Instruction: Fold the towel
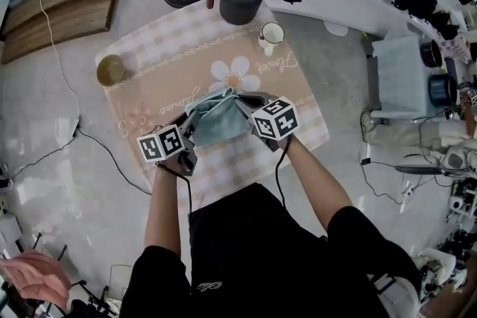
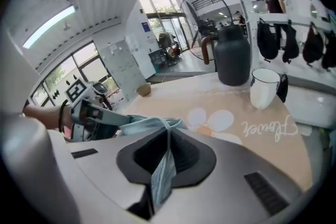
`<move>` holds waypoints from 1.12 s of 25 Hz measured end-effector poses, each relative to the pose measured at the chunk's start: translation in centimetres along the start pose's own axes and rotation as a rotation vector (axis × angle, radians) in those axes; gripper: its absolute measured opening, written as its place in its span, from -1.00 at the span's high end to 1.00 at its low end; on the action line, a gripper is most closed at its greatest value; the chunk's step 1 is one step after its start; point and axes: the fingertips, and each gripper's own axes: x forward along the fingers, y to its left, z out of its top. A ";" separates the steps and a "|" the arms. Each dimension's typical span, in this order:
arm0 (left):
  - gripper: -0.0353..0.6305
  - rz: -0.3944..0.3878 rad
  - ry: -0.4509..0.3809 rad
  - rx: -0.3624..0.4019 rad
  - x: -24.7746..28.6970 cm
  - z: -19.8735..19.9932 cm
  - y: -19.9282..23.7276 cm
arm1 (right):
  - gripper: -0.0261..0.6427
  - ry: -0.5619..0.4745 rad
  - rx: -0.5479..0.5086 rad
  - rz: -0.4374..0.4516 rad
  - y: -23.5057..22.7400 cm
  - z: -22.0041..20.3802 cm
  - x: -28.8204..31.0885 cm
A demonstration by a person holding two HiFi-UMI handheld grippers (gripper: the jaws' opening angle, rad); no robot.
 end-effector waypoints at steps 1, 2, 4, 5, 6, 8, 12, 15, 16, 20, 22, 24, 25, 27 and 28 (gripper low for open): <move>0.54 -0.024 -0.006 -0.001 0.0 0.1 -0.4 | 0.85 -0.007 0.028 -0.011 -0.5 0.1 0.3; 0.45 -0.050 -0.015 0.000 -0.1 0.3 -1.0 | 0.85 -0.020 0.049 -0.019 -0.8 0.3 0.5; 0.17 -0.084 -0.044 0.015 -0.6 0.8 -1.9 | 0.45 -0.056 0.067 -0.028 -1.0 0.8 0.6; 0.12 -0.080 -0.065 0.033 -1.1 1.2 -2.1 | 0.34 -0.072 0.065 -0.032 -0.9 1.0 0.5; 0.11 -0.062 -0.092 0.055 -1.7 1.6 -2.0 | 0.32 -0.081 0.056 -0.035 -0.8 1.2 0.3; 0.10 -0.008 -0.160 0.092 -3.3 2.5 -1.7 | 0.30 -0.091 0.025 -0.038 -0.2 1.5 -0.2; 0.10 0.077 -0.244 0.134 -6.0 3.0 -1.3 | 0.30 -0.121 -0.022 -0.060 0.9 1.9 -1.8; 0.10 0.137 -0.241 0.193 -7.1 1.9 -1.8 | 0.30 -0.174 -0.058 -0.091 1.8 2.8 -4.1; 0.10 0.162 -0.242 0.213 -7.5 1.4 -2.1 | 0.30 -0.192 -0.077 -0.098 2.3 3.0 -4.9; 0.25 0.212 -0.197 0.271 -8.1 -2.3 -3.7 | 0.45 -0.220 -0.135 -0.091 4.7 2.1 -7.8; 0.86 0.251 -0.194 0.315 -8.7 -4.2 -4.7 | 0.87 -0.230 -0.147 -0.092 5.6 1.0 -9.1; 0.88 0.297 -0.210 0.351 -9.4 -5.8 -5.7 | 0.92 -0.235 -0.165 -0.077 6.7 -0.2 -9.9; 0.88 0.317 -0.216 0.362 -9.8 -6.6 -6.1 | 0.92 -0.233 -0.176 -0.067 7.4 -0.9 -10.1; 0.88 0.345 -0.225 0.374 -10.6 -8.3 -6.8 | 0.92 -0.229 -0.198 -0.055 8.6 -2.3 -10.4; 0.88 0.351 -0.229 0.379 -10.9 -9.0 -7.2 | 0.92 -0.231 -0.207 -0.053 9.2 -2.8 -10.6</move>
